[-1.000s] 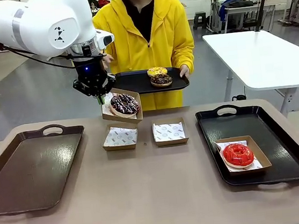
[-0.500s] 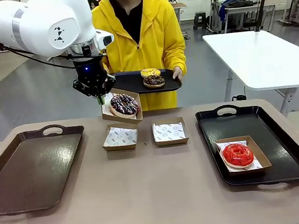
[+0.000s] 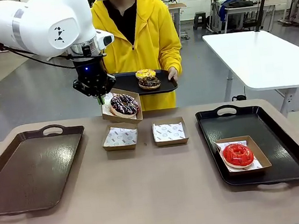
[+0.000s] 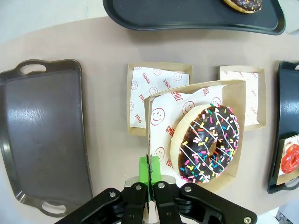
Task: Individually package the donuts and arrange them on the tray.
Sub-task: Place the picked Paper togo box on the Handle tray while simultaneously picking up another Paper togo box from the table with the other hand.
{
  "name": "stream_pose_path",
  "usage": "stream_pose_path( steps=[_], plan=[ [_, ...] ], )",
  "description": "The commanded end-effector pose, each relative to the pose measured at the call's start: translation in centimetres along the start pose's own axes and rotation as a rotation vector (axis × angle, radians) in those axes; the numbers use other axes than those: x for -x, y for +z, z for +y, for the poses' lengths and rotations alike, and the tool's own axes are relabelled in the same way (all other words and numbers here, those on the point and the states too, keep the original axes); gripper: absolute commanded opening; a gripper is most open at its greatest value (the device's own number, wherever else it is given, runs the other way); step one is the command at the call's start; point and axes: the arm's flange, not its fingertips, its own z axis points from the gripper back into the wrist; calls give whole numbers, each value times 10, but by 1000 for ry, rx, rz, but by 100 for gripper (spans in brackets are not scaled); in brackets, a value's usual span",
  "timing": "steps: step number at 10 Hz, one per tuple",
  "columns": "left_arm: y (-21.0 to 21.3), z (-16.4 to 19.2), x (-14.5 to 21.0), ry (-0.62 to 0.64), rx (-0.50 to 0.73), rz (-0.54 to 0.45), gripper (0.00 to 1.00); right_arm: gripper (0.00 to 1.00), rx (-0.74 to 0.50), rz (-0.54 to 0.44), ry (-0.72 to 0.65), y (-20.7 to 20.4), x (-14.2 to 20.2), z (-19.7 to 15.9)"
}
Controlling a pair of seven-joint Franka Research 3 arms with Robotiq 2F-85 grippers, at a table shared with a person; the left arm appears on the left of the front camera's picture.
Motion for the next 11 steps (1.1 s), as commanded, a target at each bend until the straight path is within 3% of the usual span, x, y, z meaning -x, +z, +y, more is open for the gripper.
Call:
stream_pose_path(
  steps=[1, 2, 4, 7, 9, 10, 11],
  plan=[
    [0, 0, 0, 0, 0, 0, 1, 100, 0, 0, 0, 0, 0, 0],
    [13, 14, 20, -45, 49, 74, 1, 100, 54, 11, 36, -11, 4, 15],
    [43, 57, 52, -117, 152, 122, 1, 100, 180, 14, 109, -36, -3, 60],
    [36, 123, 97, -65, 80, 213, 1, 100, 393, 54, 167, -100, -20, 122],
    [30, 159, 119, -61, -1, 200, 1, 100, 526, 77, 183, -158, -30, 148],
    [17, 204, 140, -9, -50, 172, 1, 100, 614, 80, 206, -224, -34, 163],
    [16, 206, 142, -2, -49, 172, 1, 100, 618, 81, 207, -227, -33, 162]
  ],
)
